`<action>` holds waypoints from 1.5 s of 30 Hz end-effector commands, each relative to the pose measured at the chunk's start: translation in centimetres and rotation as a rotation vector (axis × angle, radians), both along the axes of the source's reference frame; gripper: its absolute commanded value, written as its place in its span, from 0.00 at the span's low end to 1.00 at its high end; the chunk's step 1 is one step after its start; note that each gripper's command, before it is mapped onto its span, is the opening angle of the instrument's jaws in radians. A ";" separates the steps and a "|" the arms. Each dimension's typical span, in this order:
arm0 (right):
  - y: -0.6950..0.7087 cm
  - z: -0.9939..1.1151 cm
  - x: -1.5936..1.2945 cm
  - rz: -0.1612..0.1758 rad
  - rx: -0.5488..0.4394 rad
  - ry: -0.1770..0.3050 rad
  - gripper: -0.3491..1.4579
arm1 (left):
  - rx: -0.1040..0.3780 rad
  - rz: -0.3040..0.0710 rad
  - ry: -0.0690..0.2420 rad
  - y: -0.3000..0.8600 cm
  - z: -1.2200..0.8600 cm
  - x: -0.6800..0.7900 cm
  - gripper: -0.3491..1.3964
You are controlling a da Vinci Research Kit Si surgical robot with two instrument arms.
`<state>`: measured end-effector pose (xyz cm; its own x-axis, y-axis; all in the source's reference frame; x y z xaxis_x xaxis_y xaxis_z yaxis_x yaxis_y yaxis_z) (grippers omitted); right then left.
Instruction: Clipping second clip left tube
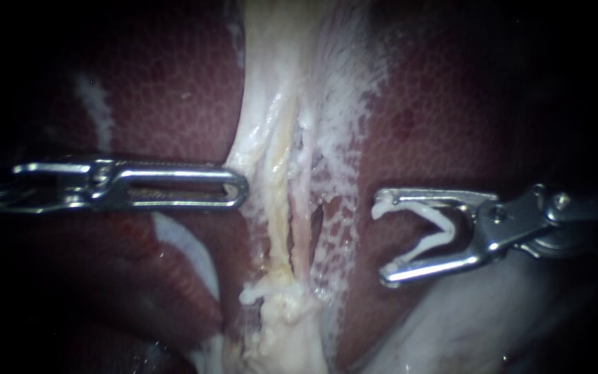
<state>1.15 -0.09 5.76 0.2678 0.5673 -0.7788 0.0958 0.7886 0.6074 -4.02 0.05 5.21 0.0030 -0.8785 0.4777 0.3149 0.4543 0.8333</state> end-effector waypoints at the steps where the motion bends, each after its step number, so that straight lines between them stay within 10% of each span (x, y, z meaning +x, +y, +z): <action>1: -0.02 0.03 0.04 -0.006 0.006 0.002 0.52 | 0.001 -0.001 -0.005 0.00 -0.03 0.01 0.00; 10: -0.32 0.51 0.56 -0.024 0.068 0.009 0.52 | 0.006 -0.005 -0.011 -0.03 -0.12 0.03 0.00; 30: -0.48 0.92 0.96 -0.050 0.069 0.023 0.52 | 0.005 -0.005 -0.011 -0.07 -0.15 0.03 0.00; 45: -0.55 0.84 1.13 -0.092 0.100 0.046 0.52 | 0.004 -0.005 -0.011 -0.07 -0.13 0.01 0.00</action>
<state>2.30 -0.63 6.60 0.2882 0.6181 -0.7314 0.1935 0.7104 0.6766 -4.01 -0.02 5.08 -0.0062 -0.8805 0.4739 0.3083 0.4492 0.8386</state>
